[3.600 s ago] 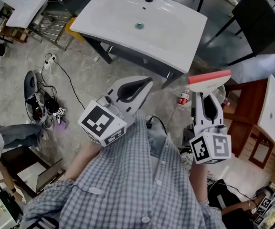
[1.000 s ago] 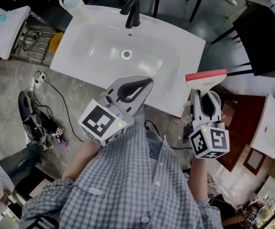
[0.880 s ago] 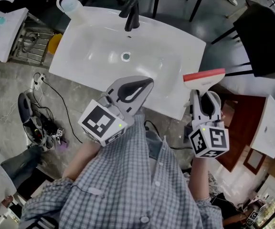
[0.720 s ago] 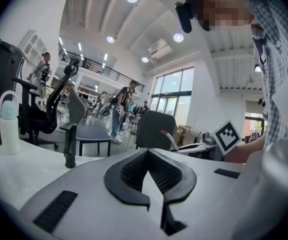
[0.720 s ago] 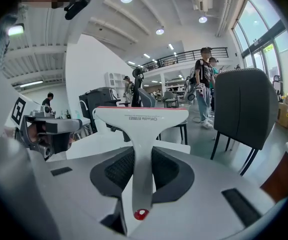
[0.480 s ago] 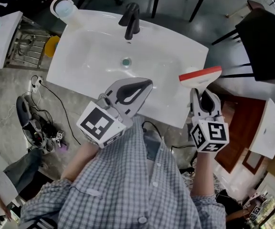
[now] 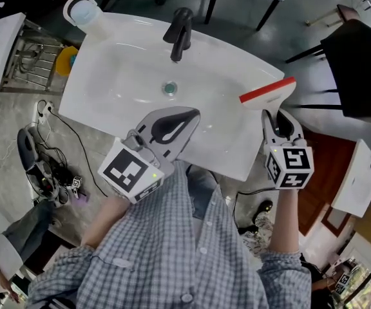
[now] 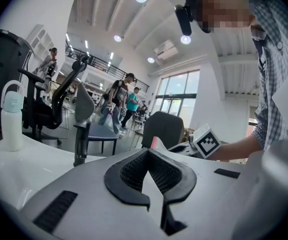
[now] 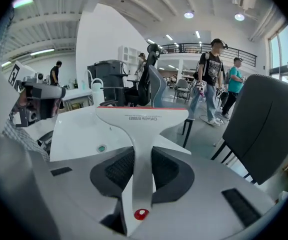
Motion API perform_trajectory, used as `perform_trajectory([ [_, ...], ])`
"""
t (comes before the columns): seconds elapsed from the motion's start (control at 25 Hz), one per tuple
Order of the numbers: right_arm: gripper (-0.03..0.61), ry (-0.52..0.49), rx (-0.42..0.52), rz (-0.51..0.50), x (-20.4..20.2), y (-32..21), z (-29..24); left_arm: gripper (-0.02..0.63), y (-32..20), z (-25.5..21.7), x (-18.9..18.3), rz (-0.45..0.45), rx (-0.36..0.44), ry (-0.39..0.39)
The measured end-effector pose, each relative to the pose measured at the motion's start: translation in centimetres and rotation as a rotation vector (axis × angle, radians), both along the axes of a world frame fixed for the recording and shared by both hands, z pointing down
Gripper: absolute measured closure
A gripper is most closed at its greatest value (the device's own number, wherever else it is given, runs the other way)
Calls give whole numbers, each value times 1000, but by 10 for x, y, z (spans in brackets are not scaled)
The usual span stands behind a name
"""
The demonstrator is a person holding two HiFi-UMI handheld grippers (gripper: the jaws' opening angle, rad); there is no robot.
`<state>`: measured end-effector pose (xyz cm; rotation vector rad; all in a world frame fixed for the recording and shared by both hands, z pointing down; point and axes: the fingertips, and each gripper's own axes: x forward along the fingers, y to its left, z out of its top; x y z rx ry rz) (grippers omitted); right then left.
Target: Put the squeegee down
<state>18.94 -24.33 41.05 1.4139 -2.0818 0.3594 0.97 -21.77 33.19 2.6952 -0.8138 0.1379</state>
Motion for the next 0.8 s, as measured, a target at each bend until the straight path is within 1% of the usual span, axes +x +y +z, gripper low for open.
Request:
perform_trajectory([
  [0.24, 495, 95, -42, -101, -4, -29, 15, 607, -11, 4, 2, 17, -5, 12],
  [0.44, 495, 232, -80, -223, -9, -46, 30, 607, -17, 8, -2, 12, -21, 11],
  [0.8, 495, 316, -165, -341, -7, -68, 56, 607, -22, 13, -7, -7, -44, 25],
])
